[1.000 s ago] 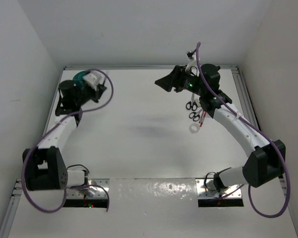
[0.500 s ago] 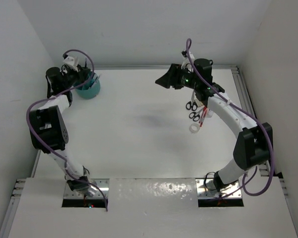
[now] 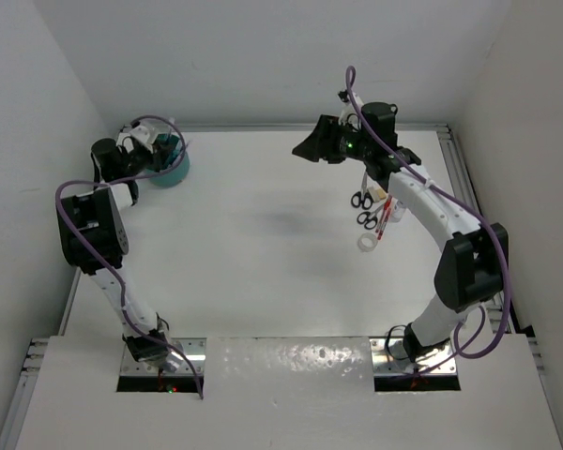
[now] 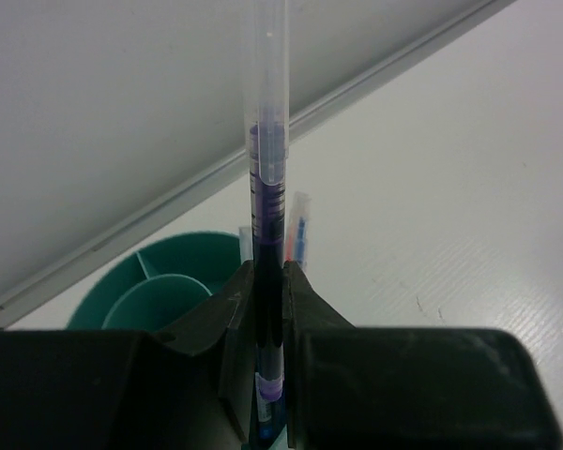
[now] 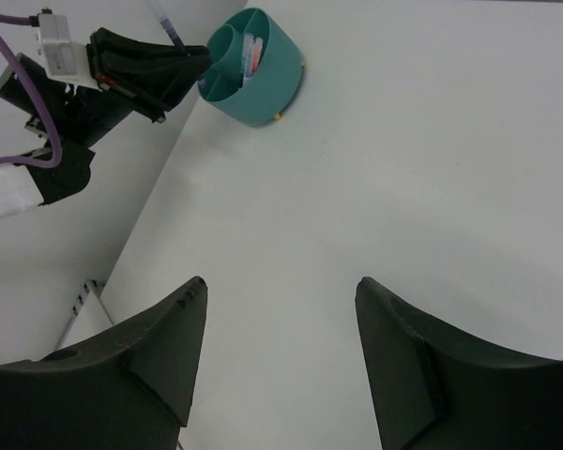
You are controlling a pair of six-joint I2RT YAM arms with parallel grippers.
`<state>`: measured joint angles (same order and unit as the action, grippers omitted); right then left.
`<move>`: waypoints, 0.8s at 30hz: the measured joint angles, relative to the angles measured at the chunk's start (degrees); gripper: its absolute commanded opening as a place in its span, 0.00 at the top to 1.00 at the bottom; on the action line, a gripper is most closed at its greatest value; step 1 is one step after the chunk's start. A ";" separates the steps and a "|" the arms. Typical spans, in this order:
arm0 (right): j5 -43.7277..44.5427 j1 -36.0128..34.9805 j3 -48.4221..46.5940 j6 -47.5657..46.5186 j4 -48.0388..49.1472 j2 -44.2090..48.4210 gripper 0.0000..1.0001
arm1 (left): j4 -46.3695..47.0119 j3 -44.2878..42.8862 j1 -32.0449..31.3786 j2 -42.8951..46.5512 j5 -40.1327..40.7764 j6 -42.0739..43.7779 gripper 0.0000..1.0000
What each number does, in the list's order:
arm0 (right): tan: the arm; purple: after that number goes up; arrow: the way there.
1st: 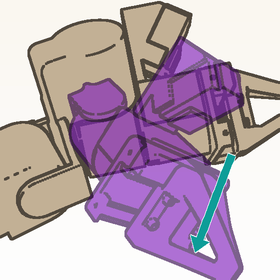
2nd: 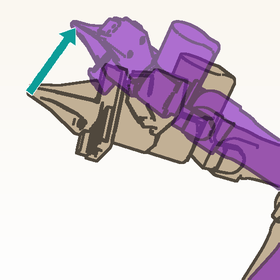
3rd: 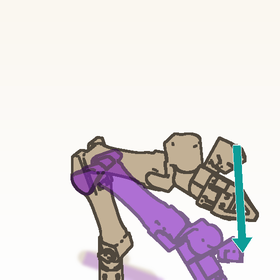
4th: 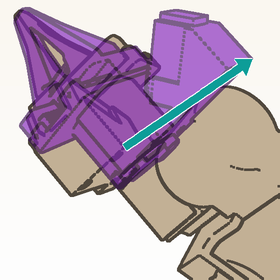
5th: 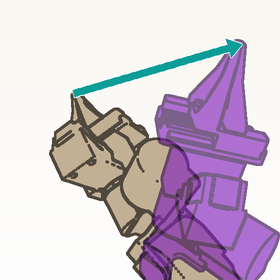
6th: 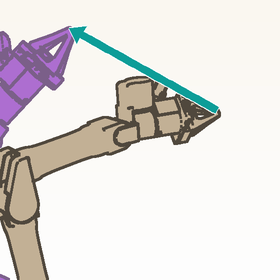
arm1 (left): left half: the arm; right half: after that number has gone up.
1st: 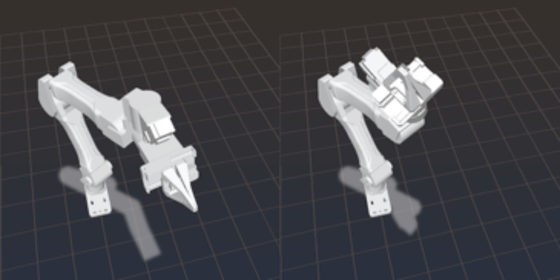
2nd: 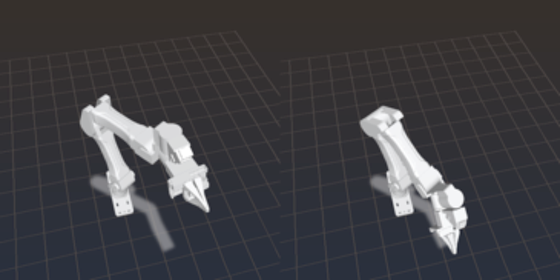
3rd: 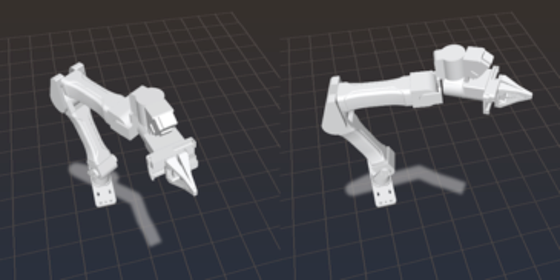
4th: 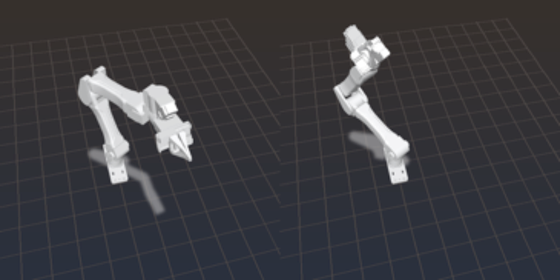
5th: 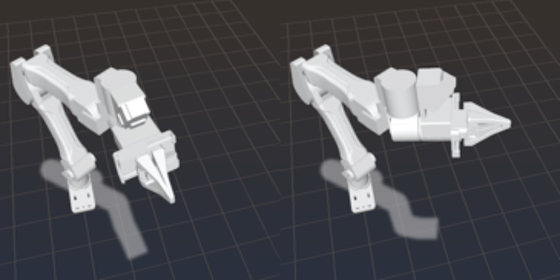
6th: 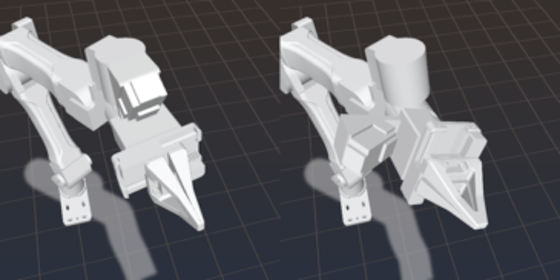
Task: Sort the stationery into containers
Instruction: Place the pen in the storage box.
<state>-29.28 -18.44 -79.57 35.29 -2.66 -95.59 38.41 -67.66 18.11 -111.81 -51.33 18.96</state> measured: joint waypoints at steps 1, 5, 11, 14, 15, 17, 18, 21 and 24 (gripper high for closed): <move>0.17 0.00 -0.24 -0.33 -0.83 -0.07 0.37 | -0.07 0.00 0.00 -0.72 -0.31 0.31 1.00; 0.61 0.00 -0.94 -0.94 -2.60 -0.11 0.37 | 0.02 0.28 0.00 -2.54 -0.85 1.40 1.00; 0.79 0.00 -3.30 -1.31 -4.24 -1.05 0.37 | 1.22 0.26 0.00 -4.24 -1.05 1.66 1.00; 0.79 0.00 -3.58 -1.73 -4.90 -1.16 0.37 | 1.42 0.26 0.00 -5.40 -1.05 1.95 0.99; 0.81 0.00 -3.61 -1.88 -5.20 -1.16 0.37 | 1.38 0.26 0.00 -5.68 -1.05 2.14 0.99; 0.81 0.00 -3.63 -2.12 -5.66 -1.16 0.37 | 1.36 0.26 0.02 -6.12 -0.92 2.54 0.97; 0.83 0.00 -3.65 -2.23 -5.84 -1.16 0.37 | 1.38 0.26 0.02 -6.38 -0.90 2.67 0.96; 0.83 0.00 -4.07 -2.38 -6.88 -1.25 0.37 | 1.36 0.24 0.02 -6.91 -1.01 2.95 0.90; 0.83 -0.02 -4.57 -2.54 -7.02 -1.53 0.37 | 1.36 0.15 0.02 -7.28 -1.33 3.21 0.76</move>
<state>-28.45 -18.46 -84.14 32.75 -9.67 -97.12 39.77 -67.51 18.13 -119.09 -52.66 22.17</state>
